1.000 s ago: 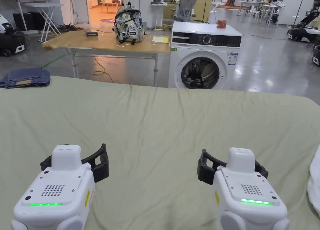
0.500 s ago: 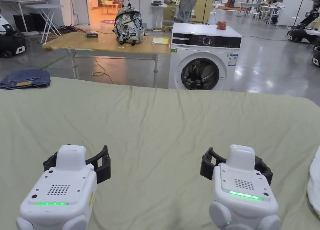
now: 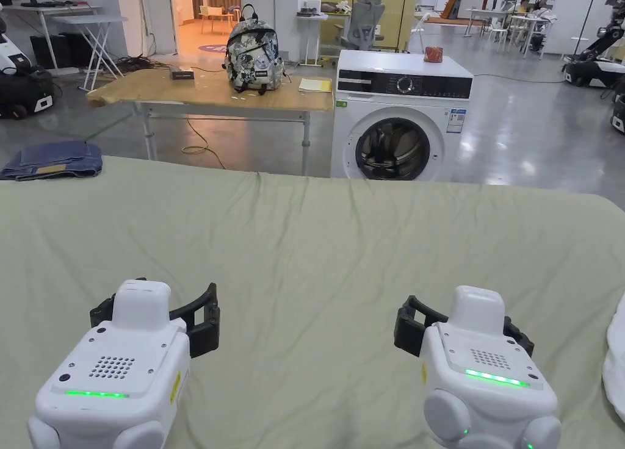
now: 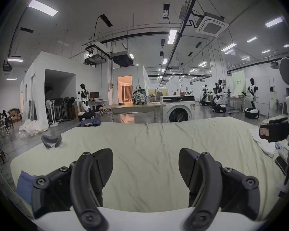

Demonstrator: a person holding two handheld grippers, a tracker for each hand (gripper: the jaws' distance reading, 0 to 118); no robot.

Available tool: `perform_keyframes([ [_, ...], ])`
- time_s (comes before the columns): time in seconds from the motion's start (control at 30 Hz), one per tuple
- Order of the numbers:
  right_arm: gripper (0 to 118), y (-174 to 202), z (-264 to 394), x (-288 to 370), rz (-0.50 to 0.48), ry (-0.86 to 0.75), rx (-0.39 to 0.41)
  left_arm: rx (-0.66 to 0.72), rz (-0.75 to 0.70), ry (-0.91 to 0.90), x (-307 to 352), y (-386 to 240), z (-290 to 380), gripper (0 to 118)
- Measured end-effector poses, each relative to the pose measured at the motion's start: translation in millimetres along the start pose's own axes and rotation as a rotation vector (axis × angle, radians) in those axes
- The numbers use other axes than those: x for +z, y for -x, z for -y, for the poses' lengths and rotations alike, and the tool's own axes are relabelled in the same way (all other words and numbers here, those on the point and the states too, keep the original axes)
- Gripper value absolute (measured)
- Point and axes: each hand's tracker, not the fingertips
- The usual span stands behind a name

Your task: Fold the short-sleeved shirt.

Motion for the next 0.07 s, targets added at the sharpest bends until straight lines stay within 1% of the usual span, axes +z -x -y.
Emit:
perform_keyframes([
  [0.07, 98, -2.4, -2.2, -0.7, -0.013, 0.008, -0.015, 0.006, 0.005, 0.000, 0.7, 0.5, -1.2, 82],
])
